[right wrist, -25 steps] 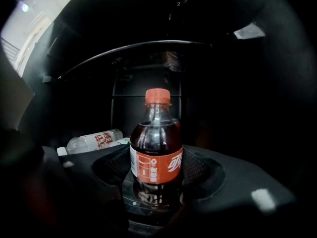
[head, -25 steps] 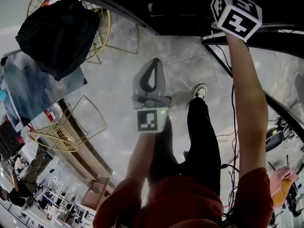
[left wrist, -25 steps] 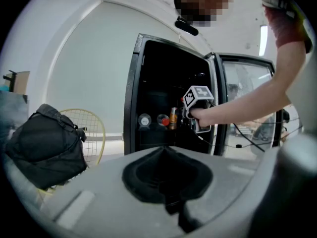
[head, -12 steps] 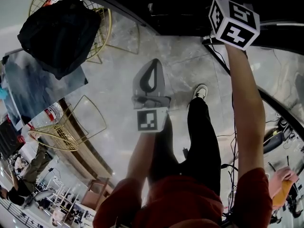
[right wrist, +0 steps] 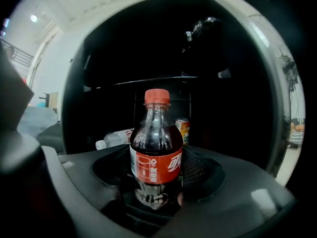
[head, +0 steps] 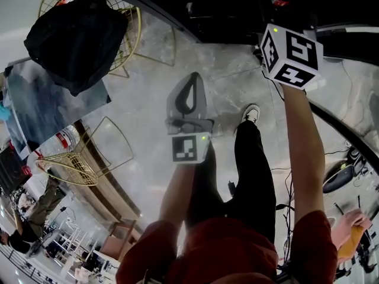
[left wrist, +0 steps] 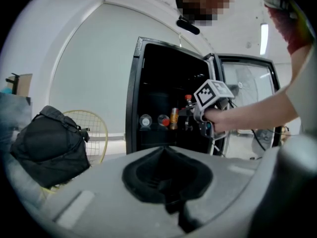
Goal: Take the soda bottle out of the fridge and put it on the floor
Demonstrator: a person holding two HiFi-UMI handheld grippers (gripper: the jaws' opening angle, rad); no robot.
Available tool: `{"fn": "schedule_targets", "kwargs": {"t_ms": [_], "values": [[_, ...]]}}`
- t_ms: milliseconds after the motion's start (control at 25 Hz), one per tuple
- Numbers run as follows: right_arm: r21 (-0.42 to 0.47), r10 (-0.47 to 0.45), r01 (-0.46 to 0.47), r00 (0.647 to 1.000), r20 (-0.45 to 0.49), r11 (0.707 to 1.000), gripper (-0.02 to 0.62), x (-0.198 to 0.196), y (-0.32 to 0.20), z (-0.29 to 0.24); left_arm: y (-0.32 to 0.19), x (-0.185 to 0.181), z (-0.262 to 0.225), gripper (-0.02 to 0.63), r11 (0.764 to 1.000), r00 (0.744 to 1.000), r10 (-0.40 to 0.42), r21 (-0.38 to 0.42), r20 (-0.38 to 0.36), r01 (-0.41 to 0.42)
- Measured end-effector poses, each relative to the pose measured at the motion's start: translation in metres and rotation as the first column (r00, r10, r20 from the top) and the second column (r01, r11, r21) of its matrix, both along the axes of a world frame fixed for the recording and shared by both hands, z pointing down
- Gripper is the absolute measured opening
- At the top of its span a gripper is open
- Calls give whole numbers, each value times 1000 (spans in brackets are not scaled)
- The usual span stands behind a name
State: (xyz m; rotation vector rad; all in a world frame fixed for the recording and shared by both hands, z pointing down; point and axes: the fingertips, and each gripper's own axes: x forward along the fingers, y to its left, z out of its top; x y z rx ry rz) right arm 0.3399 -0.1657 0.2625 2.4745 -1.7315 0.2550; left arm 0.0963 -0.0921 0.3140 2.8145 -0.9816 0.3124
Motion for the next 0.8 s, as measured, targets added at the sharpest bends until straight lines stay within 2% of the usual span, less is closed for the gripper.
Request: {"fn": "schedule_targets", "kwargs": {"t_ms": [240,520,800], "values": [[-16,-54,53,994,-99,998,302,-27,23,4,-2,0,1,0,1000,1000,-2,8,14,2],[-37,-91,89,995,-43,995,302,-62,68,24,-8,-6,-1,0,1000,1000,-22,20,13,22],[-108,-113,114,993,15,988,302,-92,119,57,-10,-15,1,0,999,999,-33,31,31,32]]}}
